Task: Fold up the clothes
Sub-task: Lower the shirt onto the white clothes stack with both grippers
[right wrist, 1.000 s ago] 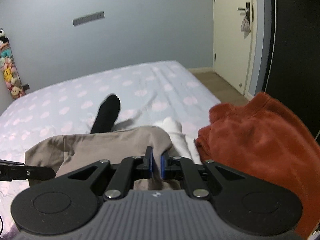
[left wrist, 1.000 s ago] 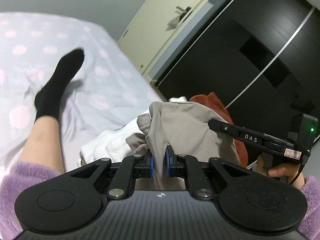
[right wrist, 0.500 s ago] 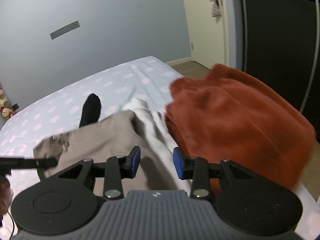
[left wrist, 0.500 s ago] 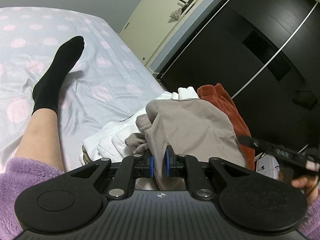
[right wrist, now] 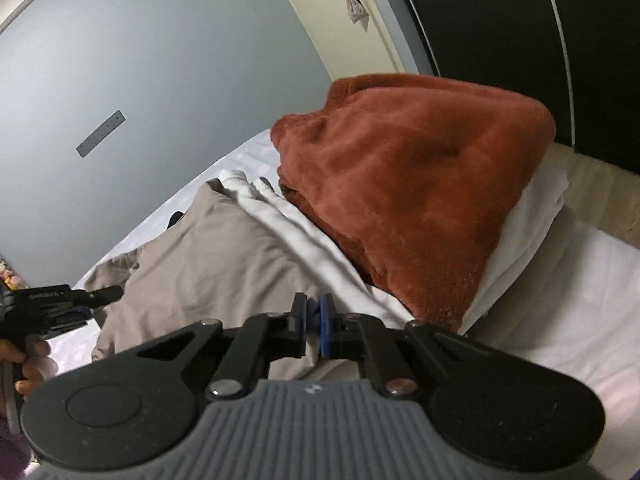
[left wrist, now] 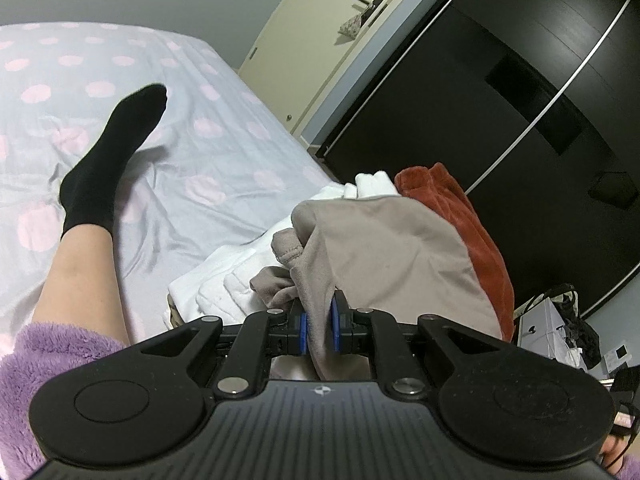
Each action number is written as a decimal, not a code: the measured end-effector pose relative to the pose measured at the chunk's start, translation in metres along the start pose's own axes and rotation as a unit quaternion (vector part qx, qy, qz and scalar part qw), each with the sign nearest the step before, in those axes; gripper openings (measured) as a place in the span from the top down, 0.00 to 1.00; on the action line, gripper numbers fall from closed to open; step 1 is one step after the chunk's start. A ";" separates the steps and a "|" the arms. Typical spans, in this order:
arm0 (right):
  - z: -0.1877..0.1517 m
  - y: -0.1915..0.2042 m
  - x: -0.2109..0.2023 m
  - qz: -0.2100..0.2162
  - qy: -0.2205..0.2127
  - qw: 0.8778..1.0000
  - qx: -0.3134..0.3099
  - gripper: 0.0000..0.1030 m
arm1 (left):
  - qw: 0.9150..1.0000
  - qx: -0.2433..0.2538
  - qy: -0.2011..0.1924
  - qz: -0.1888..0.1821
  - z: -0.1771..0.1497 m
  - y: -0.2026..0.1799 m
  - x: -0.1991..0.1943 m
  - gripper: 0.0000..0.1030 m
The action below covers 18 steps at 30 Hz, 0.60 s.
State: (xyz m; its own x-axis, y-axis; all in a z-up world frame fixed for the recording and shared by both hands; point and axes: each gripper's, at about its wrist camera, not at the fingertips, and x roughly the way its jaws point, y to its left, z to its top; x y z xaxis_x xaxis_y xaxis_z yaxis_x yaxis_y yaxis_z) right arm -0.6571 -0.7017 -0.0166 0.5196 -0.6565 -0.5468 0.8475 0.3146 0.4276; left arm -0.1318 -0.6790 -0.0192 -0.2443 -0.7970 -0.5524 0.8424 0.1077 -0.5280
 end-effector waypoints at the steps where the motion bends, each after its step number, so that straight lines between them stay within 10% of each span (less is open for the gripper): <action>1: 0.001 0.004 -0.001 -0.010 -0.002 1.000 -0.008 0.94 | 1.000 0.012 -0.012 0.001 -0.001 -0.004 -0.004 0.91; 18: 0.019 0.038 0.005 -0.066 0.006 0.996 -0.065 0.85 | 0.998 0.054 -0.001 0.013 -0.002 0.006 0.003 0.81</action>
State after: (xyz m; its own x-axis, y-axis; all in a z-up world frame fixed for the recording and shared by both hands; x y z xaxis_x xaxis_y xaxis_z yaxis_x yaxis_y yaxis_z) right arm -0.6243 -0.7060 0.0100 0.4027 -0.6907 -0.6007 0.9153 0.3116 0.2553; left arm -0.1288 -0.6797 -0.0258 -0.2208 -0.7953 -0.5645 0.8953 0.0643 -0.4408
